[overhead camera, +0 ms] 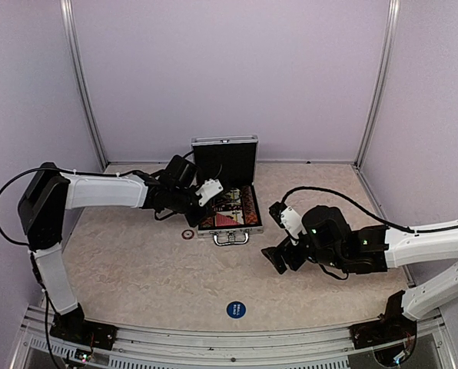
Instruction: Pack up texas hold em set
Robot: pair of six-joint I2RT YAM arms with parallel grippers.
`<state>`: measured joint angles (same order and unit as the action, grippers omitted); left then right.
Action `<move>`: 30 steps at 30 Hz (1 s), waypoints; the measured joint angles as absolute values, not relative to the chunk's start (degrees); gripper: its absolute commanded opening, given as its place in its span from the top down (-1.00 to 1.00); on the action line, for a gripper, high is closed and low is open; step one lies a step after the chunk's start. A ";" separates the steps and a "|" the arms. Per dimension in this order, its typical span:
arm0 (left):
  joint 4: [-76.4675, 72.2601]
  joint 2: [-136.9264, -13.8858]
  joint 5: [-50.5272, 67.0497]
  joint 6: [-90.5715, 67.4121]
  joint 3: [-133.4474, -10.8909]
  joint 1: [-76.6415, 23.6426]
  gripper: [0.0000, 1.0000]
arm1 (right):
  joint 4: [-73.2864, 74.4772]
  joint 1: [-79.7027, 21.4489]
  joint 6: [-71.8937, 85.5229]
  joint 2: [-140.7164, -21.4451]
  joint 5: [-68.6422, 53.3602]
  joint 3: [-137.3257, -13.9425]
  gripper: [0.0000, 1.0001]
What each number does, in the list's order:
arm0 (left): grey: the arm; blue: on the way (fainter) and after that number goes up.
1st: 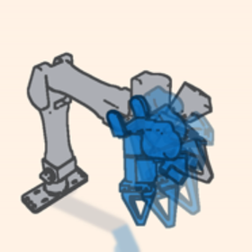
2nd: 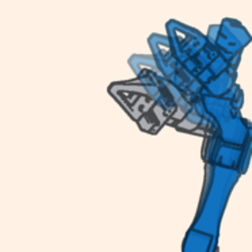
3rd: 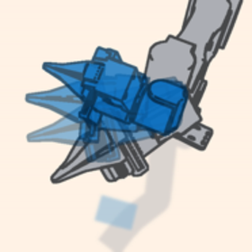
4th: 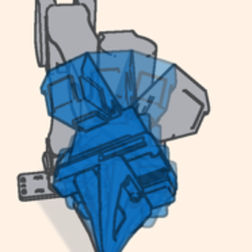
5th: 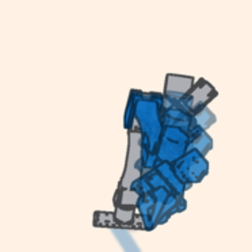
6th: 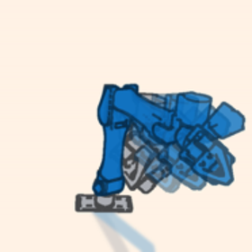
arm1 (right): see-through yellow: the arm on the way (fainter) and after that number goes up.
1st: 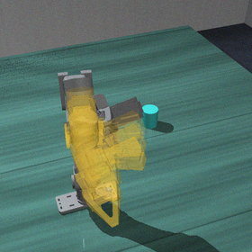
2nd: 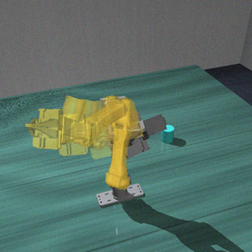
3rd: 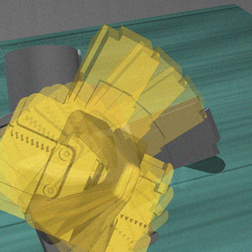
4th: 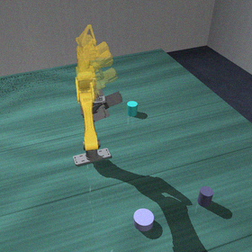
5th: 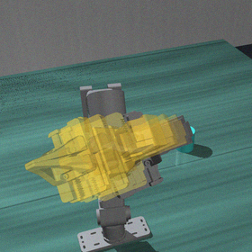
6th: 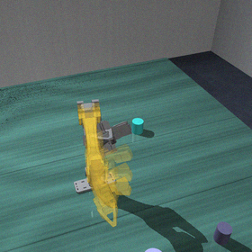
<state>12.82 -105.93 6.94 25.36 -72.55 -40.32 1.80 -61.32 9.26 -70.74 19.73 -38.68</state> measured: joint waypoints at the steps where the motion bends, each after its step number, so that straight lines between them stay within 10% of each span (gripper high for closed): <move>1: 13.23 -106.80 7.16 25.36 -73.23 -40.32 1.00 | 1.83 -61.32 9.26 -70.74 19.73 -38.68 -1.00; 23: 15.51 -111.39 4.97 24.51 -74.46 -40.07 0.96 | 1.34 -61.30 9.30 -70.76 19.11 -38.68 -1.00; 30: 15.55 -111.39 2.94 24.53 -74.46 -40.49 0.65 | 1.32 -61.30 9.34 -70.76 19.05 -38.68 -1.00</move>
